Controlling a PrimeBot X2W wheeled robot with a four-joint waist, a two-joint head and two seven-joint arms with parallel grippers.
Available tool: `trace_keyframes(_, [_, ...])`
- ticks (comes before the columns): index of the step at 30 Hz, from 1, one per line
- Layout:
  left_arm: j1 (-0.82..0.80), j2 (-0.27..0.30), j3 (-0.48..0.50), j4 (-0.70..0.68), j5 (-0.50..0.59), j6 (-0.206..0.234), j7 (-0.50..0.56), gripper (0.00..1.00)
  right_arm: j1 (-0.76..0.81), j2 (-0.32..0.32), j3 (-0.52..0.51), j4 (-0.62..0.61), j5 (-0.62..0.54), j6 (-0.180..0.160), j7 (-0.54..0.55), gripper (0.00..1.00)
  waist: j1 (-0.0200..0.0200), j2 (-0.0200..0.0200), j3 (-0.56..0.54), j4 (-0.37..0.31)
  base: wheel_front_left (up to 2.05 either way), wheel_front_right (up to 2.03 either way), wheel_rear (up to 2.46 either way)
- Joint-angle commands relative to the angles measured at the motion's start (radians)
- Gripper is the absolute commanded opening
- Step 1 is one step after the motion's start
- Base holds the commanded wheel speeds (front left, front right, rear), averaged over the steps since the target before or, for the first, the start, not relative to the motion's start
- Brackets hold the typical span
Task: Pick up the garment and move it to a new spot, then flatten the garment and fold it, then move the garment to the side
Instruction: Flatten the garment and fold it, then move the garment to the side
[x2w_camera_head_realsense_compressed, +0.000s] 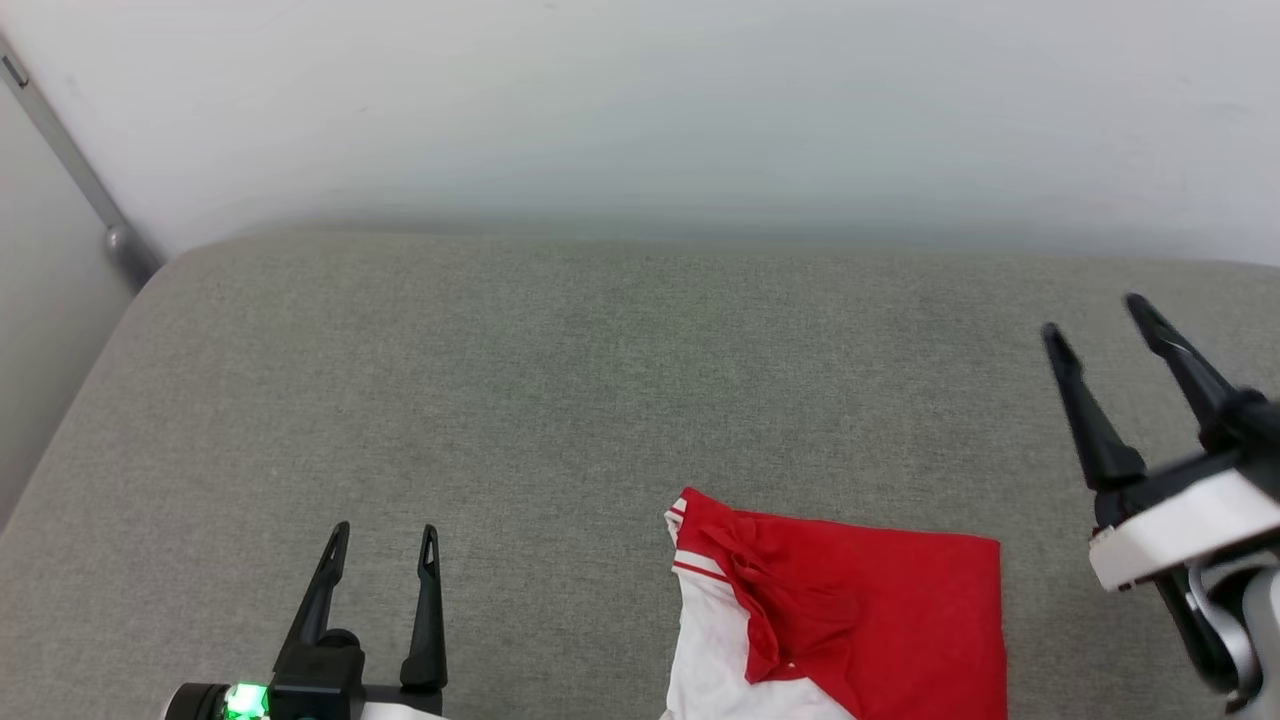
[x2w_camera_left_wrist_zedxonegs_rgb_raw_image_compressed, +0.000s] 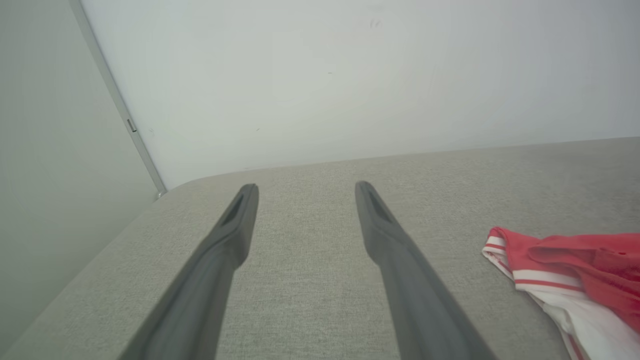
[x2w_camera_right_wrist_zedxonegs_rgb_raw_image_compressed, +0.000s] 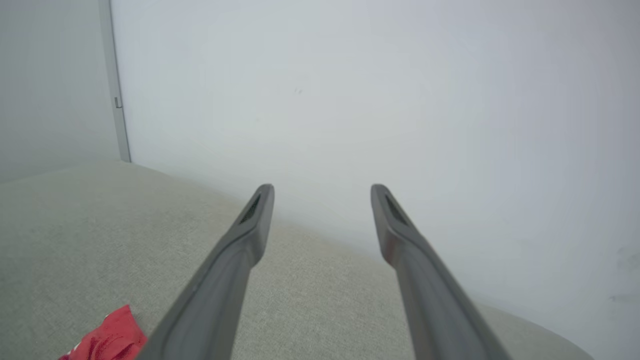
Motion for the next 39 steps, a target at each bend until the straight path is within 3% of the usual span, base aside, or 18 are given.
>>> trace_keyframes(1, [0.014,-0.004,0.002,-0.003,0.003,-0.003,-0.002,1.00,0.047,0.045,-0.053,0.009,-0.038,-0.001,-0.044,1.00,0.0001,-0.0001,-0.005,-0.004,0.00,0.00,0.00])
trace_keyframes(8, [0.018,-0.013,0.005,-0.016,-0.002,-0.011,-0.002,1.00,0.204,0.229,-0.242,-0.035,-0.147,-0.001,-0.123,1.00,0.0001,-0.0001,-0.016,-0.010,0.00,0.00,0.00])
trace_keyframes(12, [0.023,-0.016,0.007,-0.020,-0.004,-0.014,-0.002,1.00,0.280,0.311,-0.295,-0.083,-0.162,-0.001,-0.124,1.00,0.0001,-0.0001,-0.022,-0.012,0.00,0.00,0.00])
trace_keyframes(17, [0.035,-0.021,0.011,-0.021,-0.007,-0.022,-0.002,1.00,0.375,0.369,-0.321,-0.130,-0.169,-0.001,-0.124,1.00,0.0001,-0.0001,-0.031,-0.013,0.00,0.00,0.00])
trace_keyframes(28, [0.042,-0.029,0.023,-0.018,-0.002,-0.034,-0.002,1.00,0.478,0.388,-0.303,-0.150,-0.142,-0.001,-0.124,1.00,0.0001,-0.0001,-0.036,-0.009,0.00,0.00,0.00])
trace_keyframes(35, [0.043,-0.033,0.029,-0.016,0.000,-0.038,-0.002,1.00,0.417,0.388,-0.308,-0.193,-0.188,-0.001,-0.124,1.00,0.0001,-0.0001,-0.031,-0.008,0.00,0.00,0.00])
trace_keyframes(39, [0.041,-0.036,0.031,-0.015,0.000,-0.041,-0.002,1.00,0.321,0.335,-0.317,-0.240,-0.210,-0.001,-0.124,1.00,0.0001,-0.0001,-0.025,-0.011,0.00,0.00,0.00])
